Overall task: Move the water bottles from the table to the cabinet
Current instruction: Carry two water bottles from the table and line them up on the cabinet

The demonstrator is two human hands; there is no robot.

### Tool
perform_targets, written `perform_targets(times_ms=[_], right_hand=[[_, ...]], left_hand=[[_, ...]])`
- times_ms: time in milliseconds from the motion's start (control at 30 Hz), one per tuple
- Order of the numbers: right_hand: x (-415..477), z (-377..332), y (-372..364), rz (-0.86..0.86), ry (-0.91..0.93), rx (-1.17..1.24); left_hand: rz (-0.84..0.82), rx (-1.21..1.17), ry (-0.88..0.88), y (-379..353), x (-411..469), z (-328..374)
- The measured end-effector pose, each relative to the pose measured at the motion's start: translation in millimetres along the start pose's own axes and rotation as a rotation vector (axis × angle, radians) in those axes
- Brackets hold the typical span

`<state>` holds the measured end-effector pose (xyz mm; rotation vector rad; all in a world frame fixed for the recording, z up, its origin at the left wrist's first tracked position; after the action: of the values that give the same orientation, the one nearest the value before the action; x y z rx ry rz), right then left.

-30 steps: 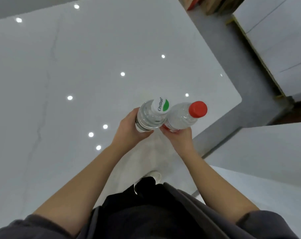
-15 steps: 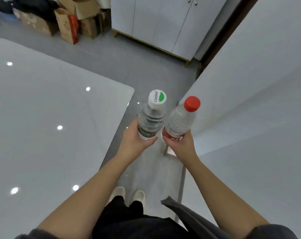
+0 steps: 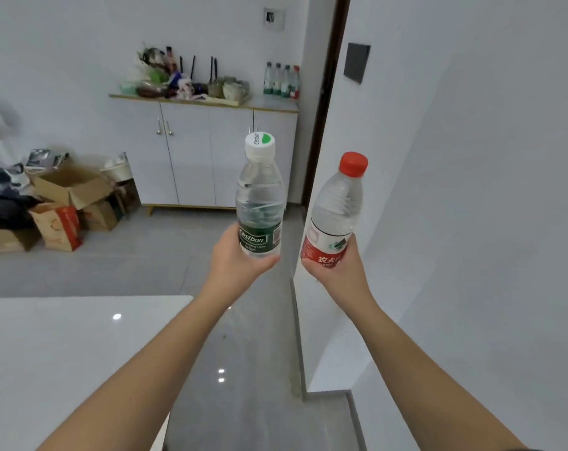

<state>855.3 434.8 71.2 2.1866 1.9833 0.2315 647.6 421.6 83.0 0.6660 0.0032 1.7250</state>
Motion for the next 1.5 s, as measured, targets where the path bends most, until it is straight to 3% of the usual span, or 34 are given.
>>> perform_targets(times_ms=[600, 1500], right_hand=[[53, -201, 24, 0.061, 0.265, 0.06], [102, -203, 43, 0.023, 0.279, 0.113]], left_hand=[[0.119, 0.064, -0.242, 77, 122, 136], [0.235, 0.058, -0.262, 47, 164, 154]])
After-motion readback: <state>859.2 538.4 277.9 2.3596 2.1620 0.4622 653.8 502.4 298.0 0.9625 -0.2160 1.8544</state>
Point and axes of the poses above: each hand's wrist, its own x-axis towards the middle knuckle, its own y-axis out of the back of the hand, z = x × y, the point moved 4 cm from there along x, towards the middle knuckle, and after that the axes turned 12 degrees about -y, right-handed, at the moved point
